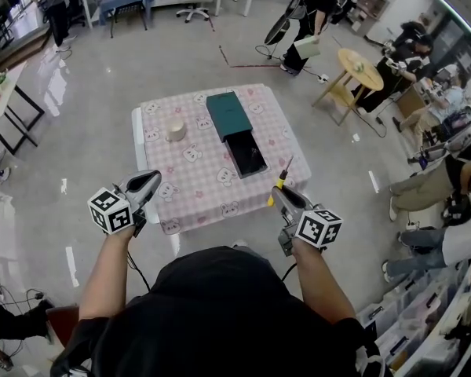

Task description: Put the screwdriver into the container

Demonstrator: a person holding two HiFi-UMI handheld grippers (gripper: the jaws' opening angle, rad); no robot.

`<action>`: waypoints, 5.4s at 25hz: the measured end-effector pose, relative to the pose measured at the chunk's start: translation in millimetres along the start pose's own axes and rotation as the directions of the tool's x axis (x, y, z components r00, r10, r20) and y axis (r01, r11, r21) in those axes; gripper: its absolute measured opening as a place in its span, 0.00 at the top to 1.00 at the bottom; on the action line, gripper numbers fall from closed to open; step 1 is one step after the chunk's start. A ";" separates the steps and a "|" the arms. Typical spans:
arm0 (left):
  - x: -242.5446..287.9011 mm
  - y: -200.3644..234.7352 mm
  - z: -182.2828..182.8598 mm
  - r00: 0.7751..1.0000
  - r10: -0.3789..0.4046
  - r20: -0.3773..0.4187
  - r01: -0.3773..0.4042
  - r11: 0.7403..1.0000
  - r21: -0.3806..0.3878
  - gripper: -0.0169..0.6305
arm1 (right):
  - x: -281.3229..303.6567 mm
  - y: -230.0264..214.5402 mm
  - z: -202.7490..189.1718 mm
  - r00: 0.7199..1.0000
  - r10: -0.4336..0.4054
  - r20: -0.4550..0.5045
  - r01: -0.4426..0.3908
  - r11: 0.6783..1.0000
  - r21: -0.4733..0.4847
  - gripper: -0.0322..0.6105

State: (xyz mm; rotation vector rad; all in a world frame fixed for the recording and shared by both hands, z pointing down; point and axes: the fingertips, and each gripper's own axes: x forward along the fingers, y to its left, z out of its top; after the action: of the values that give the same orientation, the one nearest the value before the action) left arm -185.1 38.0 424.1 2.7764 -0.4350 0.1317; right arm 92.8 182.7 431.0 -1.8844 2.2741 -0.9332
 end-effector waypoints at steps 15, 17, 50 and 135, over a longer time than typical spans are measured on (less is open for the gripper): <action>-13.8 8.1 -6.8 0.999 0.045 0.015 -0.045 0.999 -0.013 0.97 | 22.6 -0.9 0.3 0.999 0.038 -0.026 -0.038 0.999 -0.011 0.79; -14.7 10.9 -7.6 0.999 0.052 0.015 -0.052 0.999 -0.015 0.97 | 28.3 -1.6 0.2 0.999 0.045 -0.030 -0.045 0.999 -0.010 0.79; 69.5 48.8 0.6 0.998 0.061 -0.016 -0.062 0.997 -0.042 0.97 | 106.1 -73.0 34.1 0.991 0.094 -0.091 -0.092 0.995 0.027 0.79; 130.3 105.6 -0.6 0.993 0.100 -0.066 -0.107 0.987 -0.122 0.97 | 225.0 -183.8 -3.3 0.934 0.038 -0.355 -0.028 0.999 0.034 0.79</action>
State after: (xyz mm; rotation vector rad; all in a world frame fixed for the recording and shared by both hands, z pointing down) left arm -94.4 -93.5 475.1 2.6197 -0.5531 0.2038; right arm 194.8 -34.3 595.0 -1.7798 2.4524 -1.3951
